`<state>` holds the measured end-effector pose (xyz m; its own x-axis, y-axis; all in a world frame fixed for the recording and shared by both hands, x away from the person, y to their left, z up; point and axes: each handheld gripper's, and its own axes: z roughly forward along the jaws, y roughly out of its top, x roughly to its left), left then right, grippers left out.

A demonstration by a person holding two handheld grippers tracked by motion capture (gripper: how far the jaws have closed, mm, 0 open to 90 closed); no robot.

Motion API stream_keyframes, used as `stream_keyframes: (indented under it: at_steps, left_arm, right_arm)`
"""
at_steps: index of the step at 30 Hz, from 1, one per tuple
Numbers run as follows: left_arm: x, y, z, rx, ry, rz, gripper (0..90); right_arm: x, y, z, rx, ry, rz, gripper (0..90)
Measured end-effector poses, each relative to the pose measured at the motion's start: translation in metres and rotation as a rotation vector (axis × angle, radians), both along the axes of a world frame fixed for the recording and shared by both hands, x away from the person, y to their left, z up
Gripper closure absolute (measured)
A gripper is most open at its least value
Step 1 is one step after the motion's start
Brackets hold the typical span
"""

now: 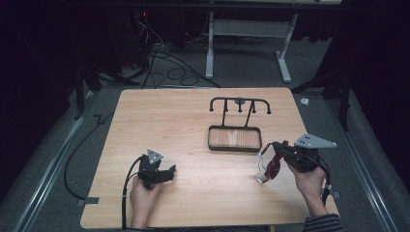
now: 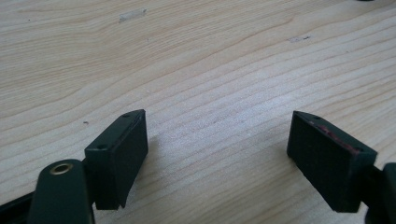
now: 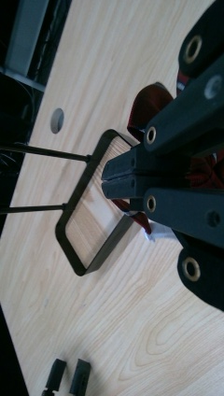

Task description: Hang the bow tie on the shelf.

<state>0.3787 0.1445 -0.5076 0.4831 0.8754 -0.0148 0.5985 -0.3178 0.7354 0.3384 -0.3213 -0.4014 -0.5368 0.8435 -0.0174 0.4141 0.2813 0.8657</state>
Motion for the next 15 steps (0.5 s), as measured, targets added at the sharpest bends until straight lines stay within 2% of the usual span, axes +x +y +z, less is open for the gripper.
stream_keyframes:
  at_steps: [4,7,15]
  left_arm:
    - [0.000,0.000,0.000,0.000,0.000,0.000,20.7]
    - [0.000,0.000,0.000,0.000,0.000,0.000,20.7]
    - [0.000,0.000,0.000,0.000,-0.001,0.000,20.7]
  right_arm:
    - [-0.001,0.000,0.005,0.008,-0.015,0.000,90.0]
    - [0.000,0.002,0.009,-0.003,-0.021,0.005,90.0]
    - [0.005,0.017,0.025,-0.022,-0.027,0.016,90.0]
